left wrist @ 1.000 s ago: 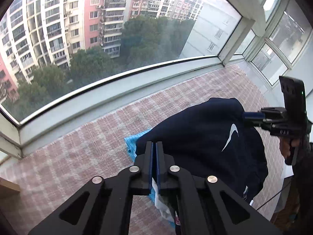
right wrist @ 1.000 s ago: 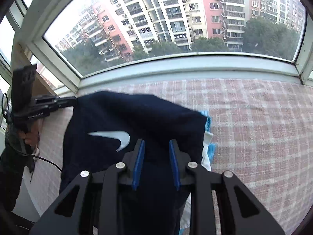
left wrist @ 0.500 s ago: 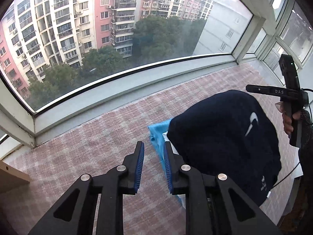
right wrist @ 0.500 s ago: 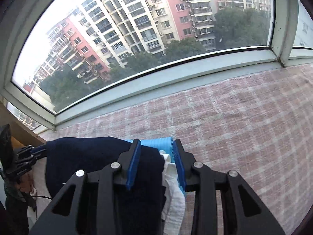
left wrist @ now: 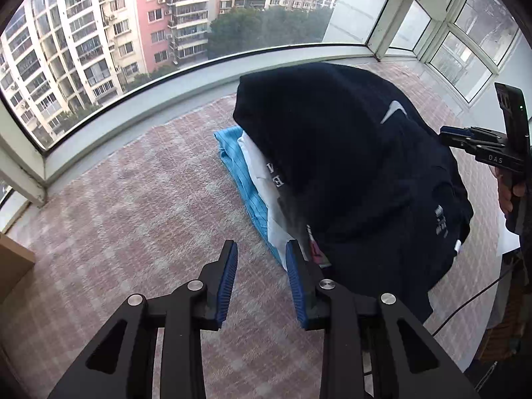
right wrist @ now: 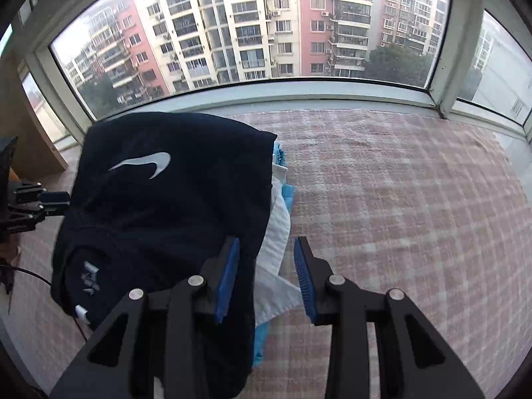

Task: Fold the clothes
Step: 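Carry the navy garment with both tools onto the folded clothes stack, then open both tools and release the navy garment on the stack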

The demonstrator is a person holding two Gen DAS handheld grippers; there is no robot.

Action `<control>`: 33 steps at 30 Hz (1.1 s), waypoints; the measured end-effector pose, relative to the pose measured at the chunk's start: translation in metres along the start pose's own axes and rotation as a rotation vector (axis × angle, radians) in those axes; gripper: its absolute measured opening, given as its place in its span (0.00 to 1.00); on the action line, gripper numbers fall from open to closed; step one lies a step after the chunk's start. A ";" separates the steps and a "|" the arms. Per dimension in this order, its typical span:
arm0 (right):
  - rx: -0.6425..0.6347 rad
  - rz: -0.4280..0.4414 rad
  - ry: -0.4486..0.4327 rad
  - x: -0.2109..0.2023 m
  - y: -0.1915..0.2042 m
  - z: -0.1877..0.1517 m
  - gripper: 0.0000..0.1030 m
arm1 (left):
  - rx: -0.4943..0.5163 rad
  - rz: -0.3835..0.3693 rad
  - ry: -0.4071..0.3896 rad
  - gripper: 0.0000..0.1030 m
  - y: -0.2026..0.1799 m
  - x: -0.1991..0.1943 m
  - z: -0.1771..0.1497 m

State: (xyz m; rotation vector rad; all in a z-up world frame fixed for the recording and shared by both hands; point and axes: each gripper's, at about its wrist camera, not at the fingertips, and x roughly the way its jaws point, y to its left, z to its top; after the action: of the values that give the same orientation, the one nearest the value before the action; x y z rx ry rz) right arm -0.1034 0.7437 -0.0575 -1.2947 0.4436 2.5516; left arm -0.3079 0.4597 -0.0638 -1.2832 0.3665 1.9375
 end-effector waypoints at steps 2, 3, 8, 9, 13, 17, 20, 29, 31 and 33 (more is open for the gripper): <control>-0.041 0.018 0.001 -0.011 0.014 -0.018 0.32 | 0.025 -0.056 -0.029 0.27 -0.021 -0.014 -0.014; -0.065 0.019 0.014 -0.013 0.021 -0.026 0.32 | 0.040 -0.092 -0.036 0.27 -0.031 -0.016 -0.019; -0.058 -0.013 0.171 0.017 0.016 -0.063 0.32 | 0.063 -0.110 0.042 0.31 -0.052 0.014 -0.041; -0.037 -0.008 0.193 0.019 0.009 -0.070 0.32 | 0.049 -0.109 0.052 0.31 -0.049 0.015 -0.045; 0.031 -0.055 0.131 -0.015 0.000 -0.079 0.32 | -0.011 -0.082 0.043 0.27 -0.037 0.002 -0.056; 0.043 -0.029 0.072 -0.038 0.027 -0.090 0.34 | -0.059 -0.043 -0.025 0.30 -0.037 -0.043 -0.077; 0.024 -0.022 0.039 -0.050 0.060 -0.101 0.43 | -0.103 -0.003 -0.058 0.31 -0.042 -0.069 -0.096; -0.062 0.057 -0.053 -0.109 0.185 -0.119 0.54 | -0.180 0.110 -0.222 0.58 -0.068 -0.160 -0.155; -0.088 0.064 -0.066 -0.121 0.212 -0.124 0.55 | -0.193 0.128 -0.255 0.61 -0.070 -0.180 -0.170; -0.116 0.062 -0.083 -0.135 0.239 -0.132 0.56 | -0.196 0.135 -0.274 0.63 -0.070 -0.197 -0.185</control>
State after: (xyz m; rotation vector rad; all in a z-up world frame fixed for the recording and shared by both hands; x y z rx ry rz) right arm -0.0117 0.4628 0.0164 -1.2250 0.3287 2.7074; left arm -0.0964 0.3073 0.0372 -1.1156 0.1296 2.2758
